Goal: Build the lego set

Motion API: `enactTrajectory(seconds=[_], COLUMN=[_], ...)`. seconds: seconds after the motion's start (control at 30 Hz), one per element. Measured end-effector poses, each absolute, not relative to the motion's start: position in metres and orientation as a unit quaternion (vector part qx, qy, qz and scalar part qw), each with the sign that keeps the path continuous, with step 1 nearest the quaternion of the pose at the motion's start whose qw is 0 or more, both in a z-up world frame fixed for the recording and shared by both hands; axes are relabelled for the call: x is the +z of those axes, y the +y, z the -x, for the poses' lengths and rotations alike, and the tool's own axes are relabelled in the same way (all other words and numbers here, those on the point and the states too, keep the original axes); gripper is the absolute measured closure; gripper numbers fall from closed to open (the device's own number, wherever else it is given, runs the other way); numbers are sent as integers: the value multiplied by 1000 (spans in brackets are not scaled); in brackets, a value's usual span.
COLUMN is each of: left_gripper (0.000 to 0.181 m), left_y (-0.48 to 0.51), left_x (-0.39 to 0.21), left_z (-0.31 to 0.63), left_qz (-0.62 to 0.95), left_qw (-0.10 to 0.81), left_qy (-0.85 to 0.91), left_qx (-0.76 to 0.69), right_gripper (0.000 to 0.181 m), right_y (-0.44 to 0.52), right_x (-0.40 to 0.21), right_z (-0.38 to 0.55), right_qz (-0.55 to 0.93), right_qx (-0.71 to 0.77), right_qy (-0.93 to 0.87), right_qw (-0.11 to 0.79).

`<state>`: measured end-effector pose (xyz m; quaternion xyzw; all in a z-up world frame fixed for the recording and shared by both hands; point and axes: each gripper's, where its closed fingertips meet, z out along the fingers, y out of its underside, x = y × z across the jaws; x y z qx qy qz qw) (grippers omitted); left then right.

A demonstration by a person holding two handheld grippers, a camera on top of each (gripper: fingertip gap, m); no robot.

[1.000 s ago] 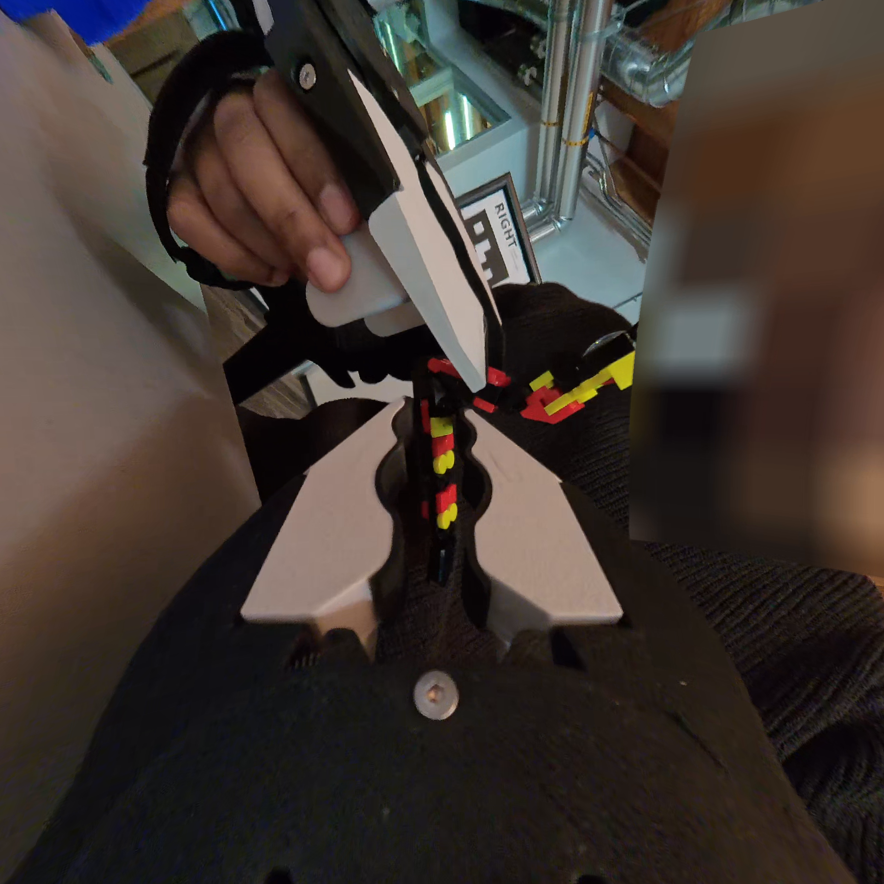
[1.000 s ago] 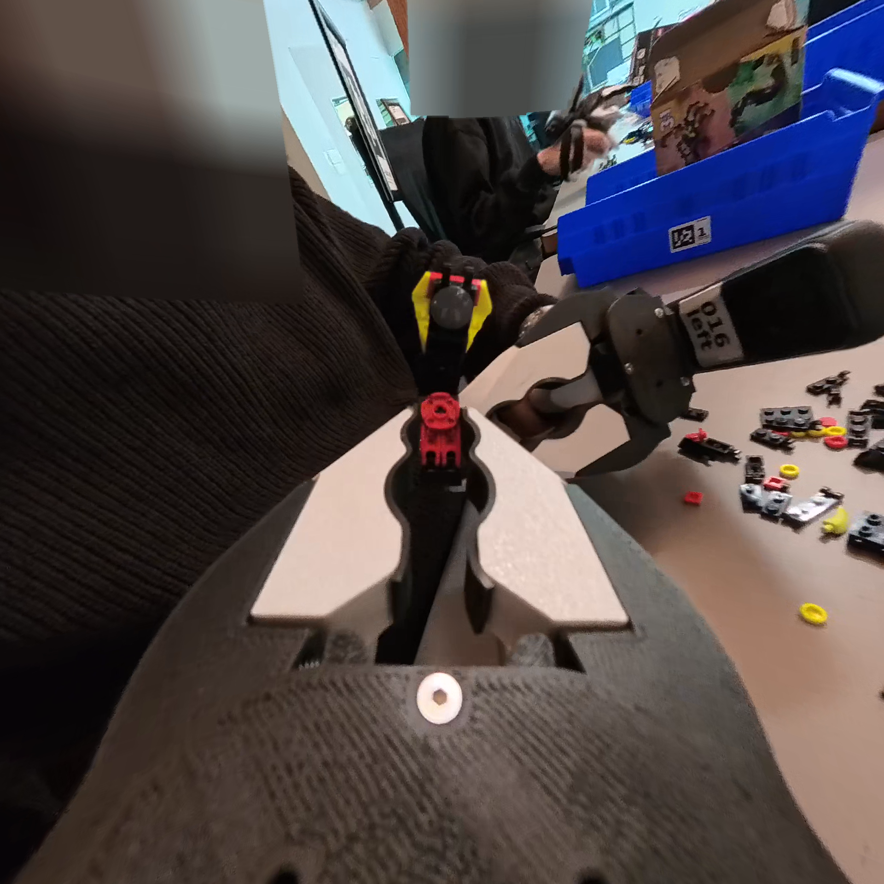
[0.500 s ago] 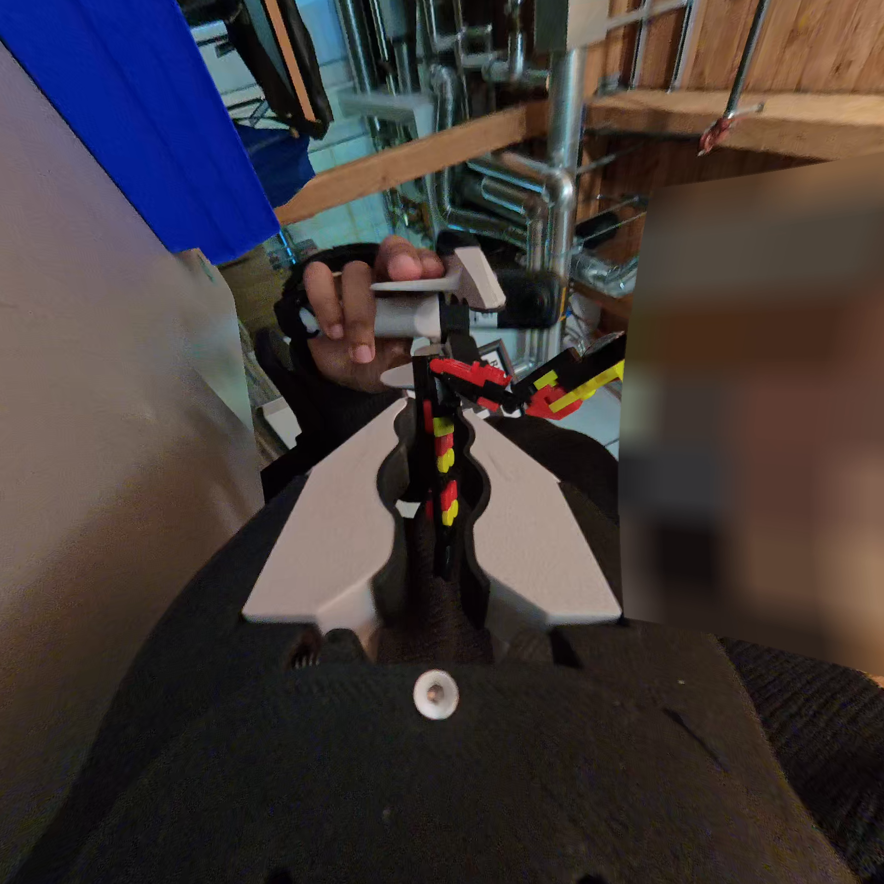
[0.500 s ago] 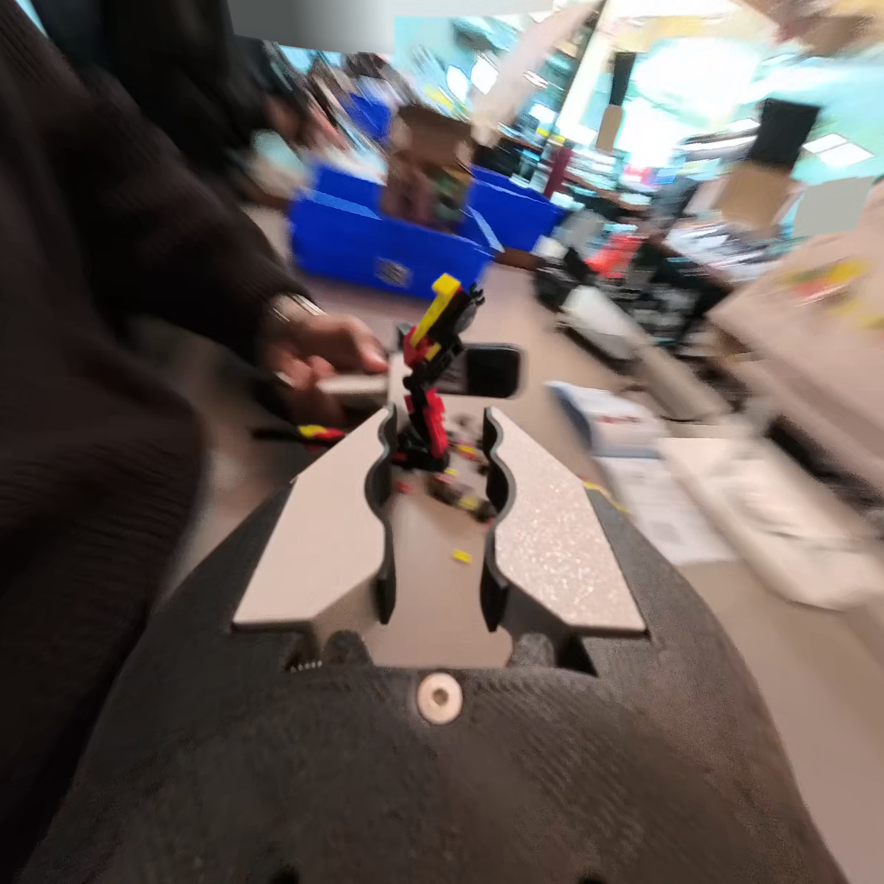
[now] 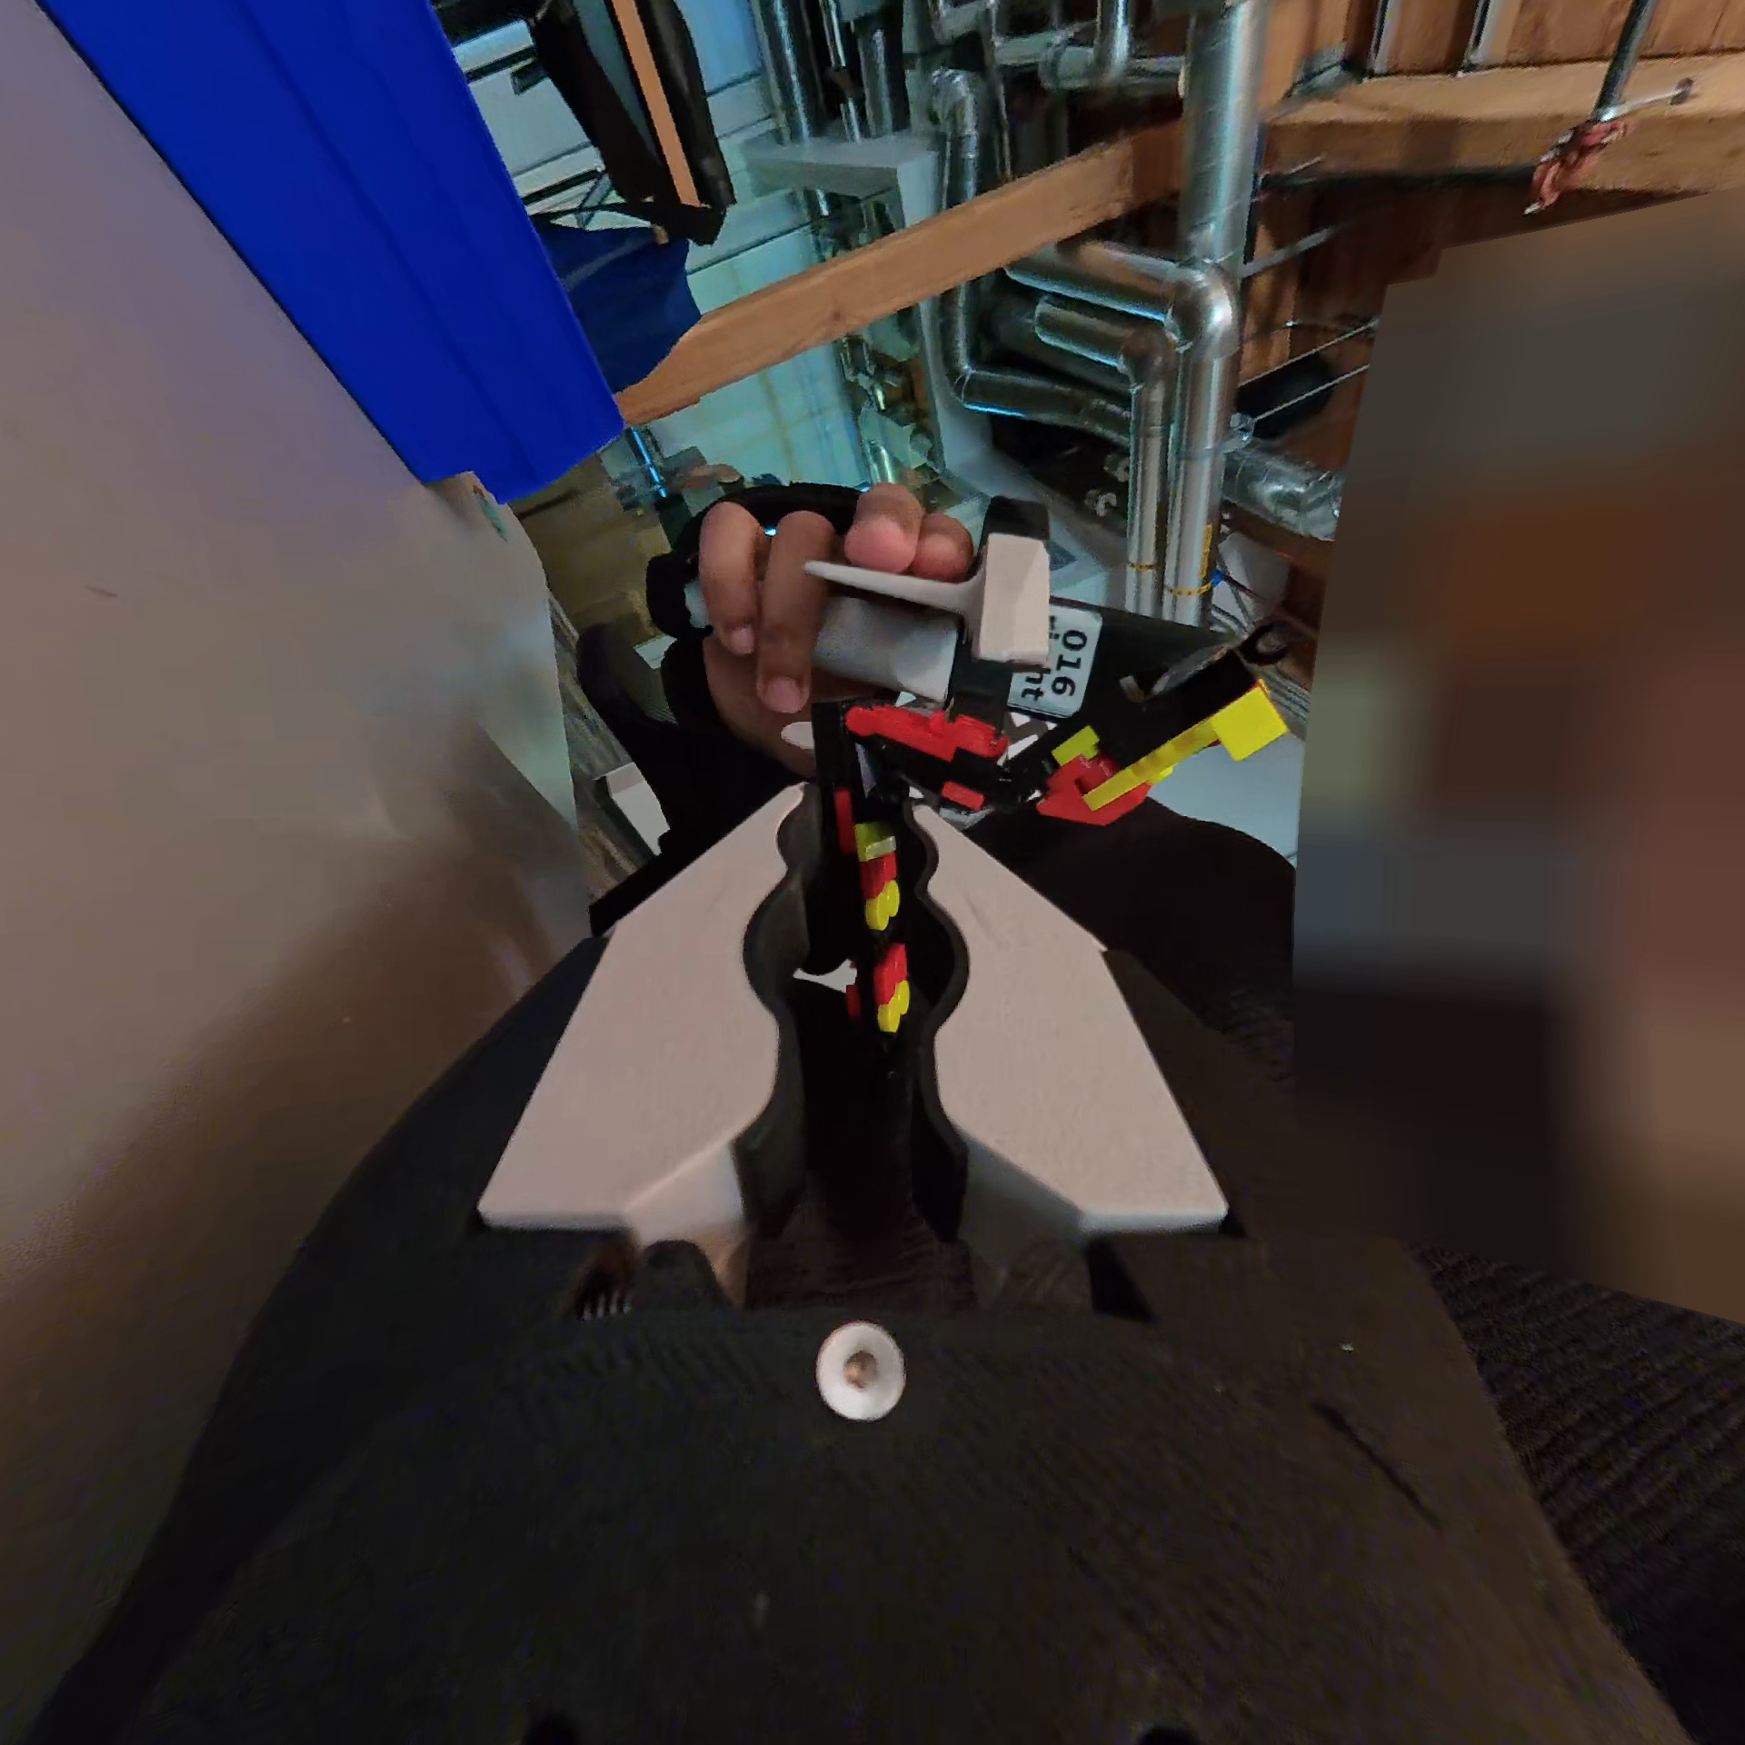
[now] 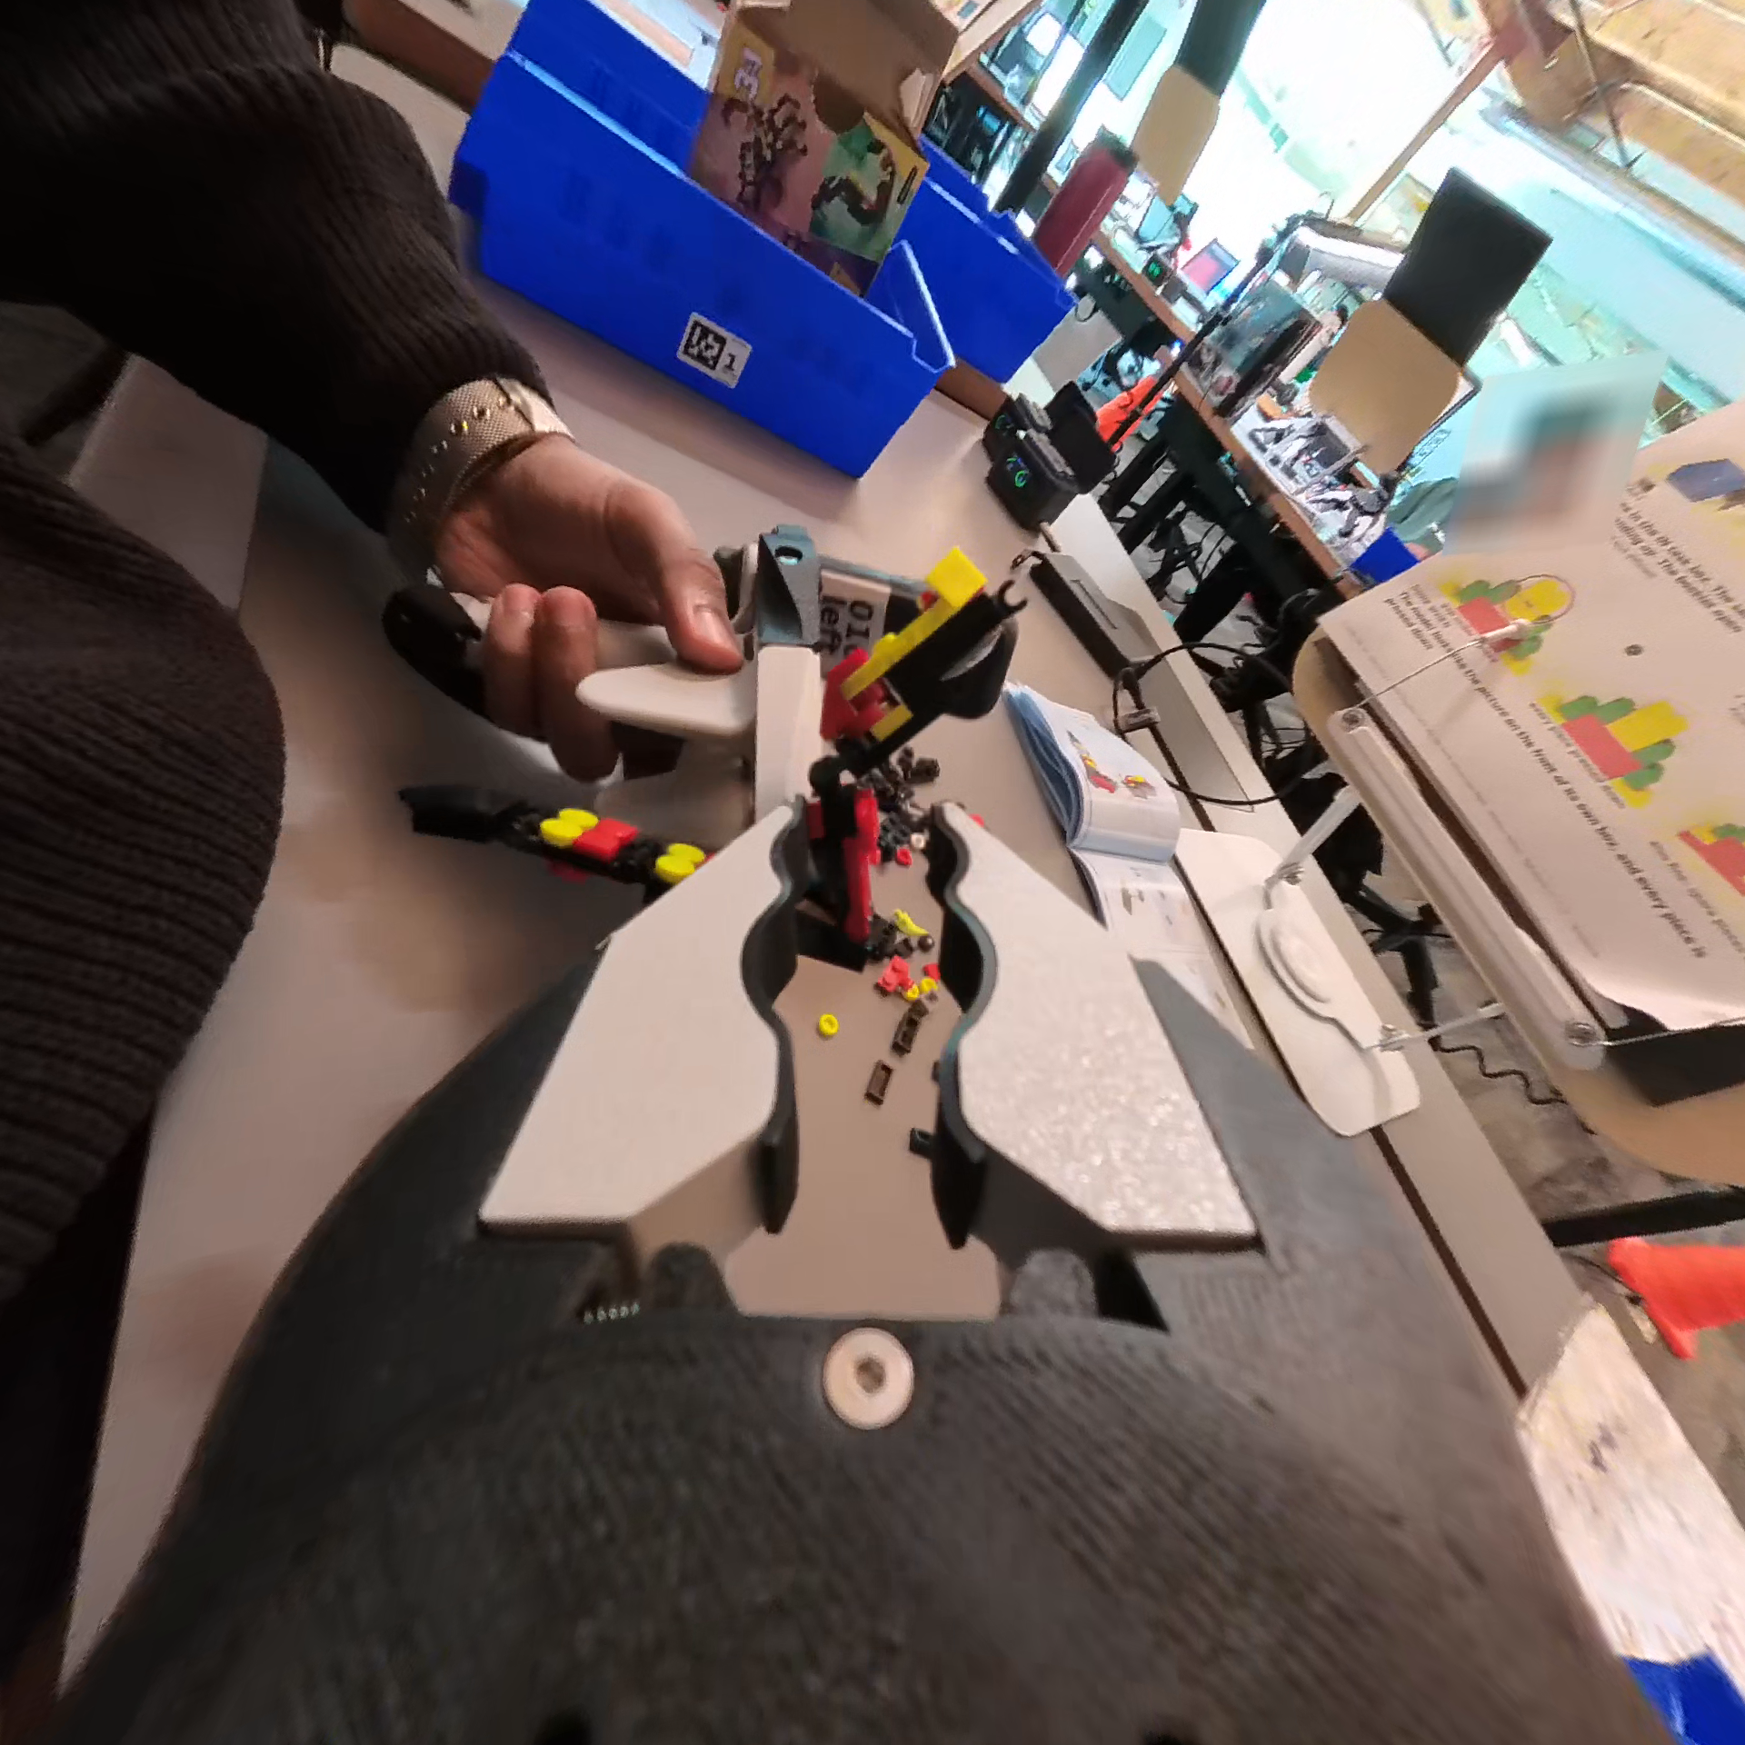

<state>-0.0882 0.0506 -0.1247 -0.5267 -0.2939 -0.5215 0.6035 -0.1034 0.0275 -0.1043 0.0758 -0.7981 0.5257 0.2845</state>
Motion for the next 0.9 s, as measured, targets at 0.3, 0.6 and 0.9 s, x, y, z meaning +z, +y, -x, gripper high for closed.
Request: enactTrajectory(seconds=[0.3, 0.6, 0.9], left_gripper=[167, 165, 165], left_y=[50, 47, 47], left_x=[-123, -112, -111], left_z=[89, 88, 90], left_qz=[539, 497, 522], left_qw=[615, 621, 636], left_qy=[-286, -278, -273], left_qx=[-499, -539, -498], right_gripper=[170, 170, 170], right_y=[26, 24, 26], right_x=[-105, -95, -92], right_z=[101, 101, 103], right_qz=[-72, -18, -10], right_qx=[520, 577, 584], right_qy=[-803, -786, -782], right_qw=[281, 219, 217])
